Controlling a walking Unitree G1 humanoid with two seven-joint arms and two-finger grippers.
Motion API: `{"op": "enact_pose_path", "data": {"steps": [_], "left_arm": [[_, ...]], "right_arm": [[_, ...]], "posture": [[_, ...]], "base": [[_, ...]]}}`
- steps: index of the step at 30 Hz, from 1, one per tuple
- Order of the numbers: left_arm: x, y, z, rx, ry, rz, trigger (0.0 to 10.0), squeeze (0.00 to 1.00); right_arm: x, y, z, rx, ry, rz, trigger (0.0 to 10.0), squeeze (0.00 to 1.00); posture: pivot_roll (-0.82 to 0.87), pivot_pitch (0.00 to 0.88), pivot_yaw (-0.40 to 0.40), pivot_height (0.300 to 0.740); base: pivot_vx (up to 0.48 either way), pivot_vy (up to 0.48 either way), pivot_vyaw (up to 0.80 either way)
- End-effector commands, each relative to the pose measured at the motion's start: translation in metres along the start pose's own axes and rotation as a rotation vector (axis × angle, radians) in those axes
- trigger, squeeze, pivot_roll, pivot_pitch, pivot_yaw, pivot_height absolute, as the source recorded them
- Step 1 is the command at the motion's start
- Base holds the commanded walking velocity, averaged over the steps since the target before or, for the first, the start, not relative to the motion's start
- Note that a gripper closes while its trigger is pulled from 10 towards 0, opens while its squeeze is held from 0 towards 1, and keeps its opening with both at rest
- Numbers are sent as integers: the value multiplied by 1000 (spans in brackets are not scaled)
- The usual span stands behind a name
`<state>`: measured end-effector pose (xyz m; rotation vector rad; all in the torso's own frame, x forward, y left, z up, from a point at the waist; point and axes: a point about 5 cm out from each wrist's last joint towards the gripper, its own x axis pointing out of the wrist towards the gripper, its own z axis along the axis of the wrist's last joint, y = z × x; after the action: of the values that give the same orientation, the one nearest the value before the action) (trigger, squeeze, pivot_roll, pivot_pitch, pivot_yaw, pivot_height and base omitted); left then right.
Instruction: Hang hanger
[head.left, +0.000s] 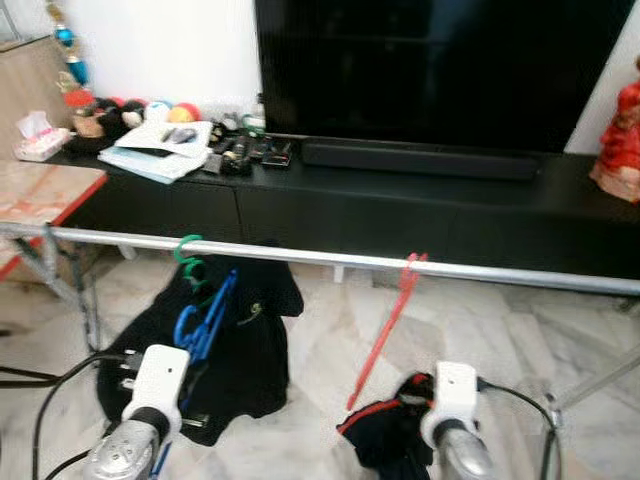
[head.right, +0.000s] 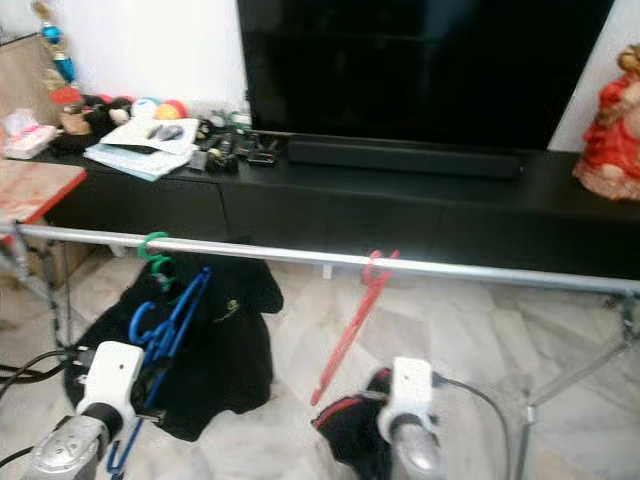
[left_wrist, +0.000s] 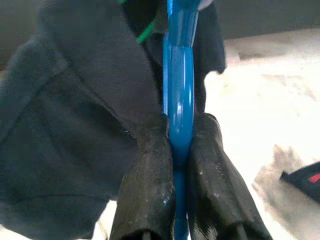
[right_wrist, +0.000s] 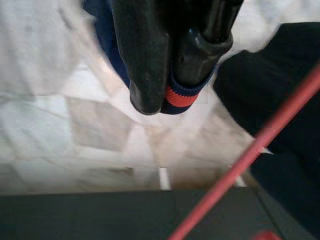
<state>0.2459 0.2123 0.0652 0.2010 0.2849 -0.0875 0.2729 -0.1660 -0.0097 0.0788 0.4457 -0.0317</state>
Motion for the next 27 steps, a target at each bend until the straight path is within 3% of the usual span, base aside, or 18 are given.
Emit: {"op": "enact_pose_path", "data": {"steps": [1, 17, 23, 27], "left_arm": [[-2, 6, -1, 19, 5, 11, 10000, 0], [-3, 3, 0, 7, -7, -8, 10000, 0], [-3, 3, 1, 4, -7, -7, 10000, 0], [-3, 4, 0, 3, -7, -4, 10000, 0]], "right_arm": [[3, 6, 7, 5, -29, 12, 10000, 0], [5, -1, 11, 14, -31, -40, 10000, 0], [5, -2, 11, 19, -34, -45, 10000, 0], [5, -2, 12, 15, -41, -44, 10000, 0]], "posture": [[163, 0, -4, 740], [167, 0, -8, 740], [167, 0, -10, 740], [168, 0, -10, 740]], "base": [[0, 0, 0], [0, 0, 0], [-123, 0, -628], [-262, 0, 0]]}}
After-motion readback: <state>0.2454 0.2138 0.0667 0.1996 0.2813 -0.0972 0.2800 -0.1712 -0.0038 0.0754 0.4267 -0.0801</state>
